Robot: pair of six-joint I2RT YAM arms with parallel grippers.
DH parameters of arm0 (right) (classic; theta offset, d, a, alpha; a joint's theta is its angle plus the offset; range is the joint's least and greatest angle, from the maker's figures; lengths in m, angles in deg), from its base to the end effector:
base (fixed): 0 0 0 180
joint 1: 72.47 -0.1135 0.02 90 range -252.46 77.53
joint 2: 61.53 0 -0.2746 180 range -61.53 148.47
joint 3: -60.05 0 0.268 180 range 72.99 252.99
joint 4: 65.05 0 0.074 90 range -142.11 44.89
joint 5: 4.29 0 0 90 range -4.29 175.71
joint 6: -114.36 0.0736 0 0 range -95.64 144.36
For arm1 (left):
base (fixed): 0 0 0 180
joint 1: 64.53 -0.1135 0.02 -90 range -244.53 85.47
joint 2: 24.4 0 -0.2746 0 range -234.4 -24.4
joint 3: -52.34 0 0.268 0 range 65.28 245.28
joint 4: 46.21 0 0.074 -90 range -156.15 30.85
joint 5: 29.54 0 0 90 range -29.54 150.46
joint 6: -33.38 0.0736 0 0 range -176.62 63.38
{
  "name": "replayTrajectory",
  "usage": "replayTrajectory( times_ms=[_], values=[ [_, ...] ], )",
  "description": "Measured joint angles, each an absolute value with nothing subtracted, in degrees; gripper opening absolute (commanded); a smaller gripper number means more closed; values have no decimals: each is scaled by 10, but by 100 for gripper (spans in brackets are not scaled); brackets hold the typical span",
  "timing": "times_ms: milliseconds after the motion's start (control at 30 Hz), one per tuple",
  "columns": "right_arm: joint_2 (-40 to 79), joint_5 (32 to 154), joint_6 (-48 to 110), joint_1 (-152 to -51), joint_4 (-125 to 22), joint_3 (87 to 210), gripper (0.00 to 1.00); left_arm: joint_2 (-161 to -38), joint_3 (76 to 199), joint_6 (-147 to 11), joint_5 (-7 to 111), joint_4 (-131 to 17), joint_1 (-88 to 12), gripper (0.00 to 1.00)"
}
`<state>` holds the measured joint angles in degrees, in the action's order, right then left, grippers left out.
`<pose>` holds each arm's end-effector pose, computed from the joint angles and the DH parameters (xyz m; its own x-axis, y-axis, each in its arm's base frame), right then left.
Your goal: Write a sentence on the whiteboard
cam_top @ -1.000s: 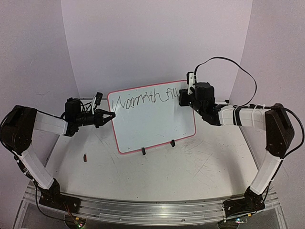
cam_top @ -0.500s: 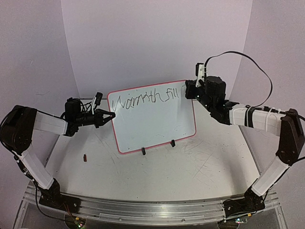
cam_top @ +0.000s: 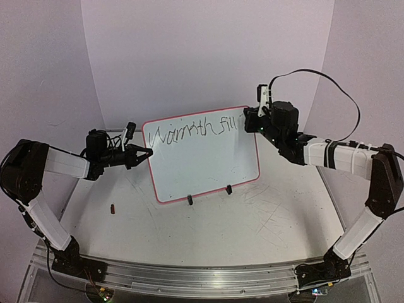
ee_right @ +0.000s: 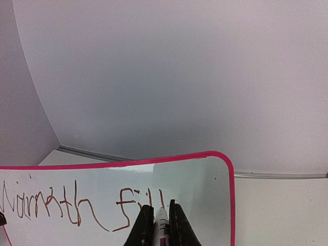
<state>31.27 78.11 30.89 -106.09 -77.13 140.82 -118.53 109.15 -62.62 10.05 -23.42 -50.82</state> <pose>0.3739 0.2369 0.3320 -0.0492 0.1027 -0.9935 -0.4359 0.8928 0.1138 0.3460 -0.1428 0.1946 -0.3339 0.0129 -0.9425 0.8455 0.4461 -0.2935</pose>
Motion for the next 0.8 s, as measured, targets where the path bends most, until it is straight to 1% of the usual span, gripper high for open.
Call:
replayTrajectory(
  times_ms=[800],
  values=[
    [367,791,319,-1044,-742,1442,0,-1185,1095,-625,101,-242,-508,0]
  ],
)
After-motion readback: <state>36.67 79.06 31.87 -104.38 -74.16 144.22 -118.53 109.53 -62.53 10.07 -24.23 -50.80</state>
